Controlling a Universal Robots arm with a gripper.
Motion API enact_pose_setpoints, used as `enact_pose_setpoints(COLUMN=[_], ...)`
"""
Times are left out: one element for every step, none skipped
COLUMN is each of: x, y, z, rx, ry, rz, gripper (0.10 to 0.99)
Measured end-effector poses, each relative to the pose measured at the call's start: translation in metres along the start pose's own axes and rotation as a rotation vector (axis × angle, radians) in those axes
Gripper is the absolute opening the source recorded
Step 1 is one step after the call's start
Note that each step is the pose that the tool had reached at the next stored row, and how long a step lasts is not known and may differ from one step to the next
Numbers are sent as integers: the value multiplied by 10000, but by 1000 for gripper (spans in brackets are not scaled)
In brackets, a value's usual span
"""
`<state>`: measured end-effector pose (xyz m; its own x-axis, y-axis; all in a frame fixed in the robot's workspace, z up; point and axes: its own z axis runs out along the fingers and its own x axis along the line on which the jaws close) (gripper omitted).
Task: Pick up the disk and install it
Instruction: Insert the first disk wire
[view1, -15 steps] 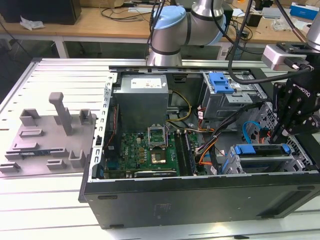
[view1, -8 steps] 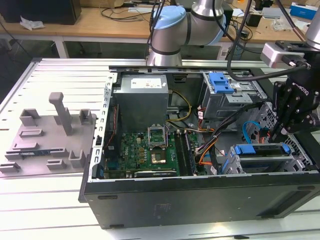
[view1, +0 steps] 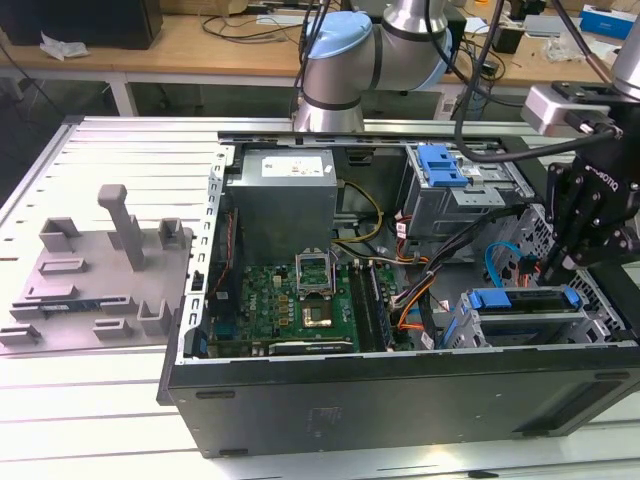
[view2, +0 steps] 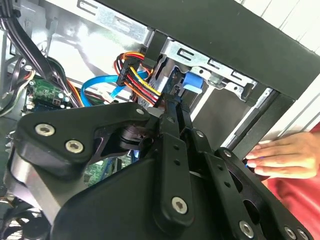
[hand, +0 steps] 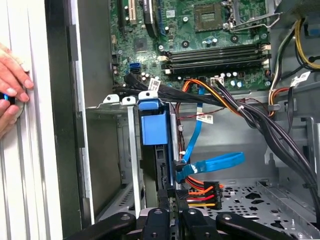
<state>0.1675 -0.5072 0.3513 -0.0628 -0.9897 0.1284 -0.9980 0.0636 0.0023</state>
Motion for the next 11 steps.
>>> enact_pose_setpoints(x=[1, 3, 5, 6, 6, 6, 6, 7, 13, 13, 14], y=[1, 4, 9, 10, 11, 12, 12, 12, 13, 13, 13], z=[0, 0, 1, 1, 1, 1, 1, 2, 3, 4, 4], rx=[20, 29, 29, 30, 30, 30, 29, 30, 30, 30, 30], ry=[1, 1, 0, 0, 0, 0, 0, 0, 0, -1, -1], rz=[-127, -185, -192, -193, -194, -193, -192, -193, -192, -192, -193], gripper=[165, 165, 165, 165, 165, 165, 165, 165, 165, 165, 165])
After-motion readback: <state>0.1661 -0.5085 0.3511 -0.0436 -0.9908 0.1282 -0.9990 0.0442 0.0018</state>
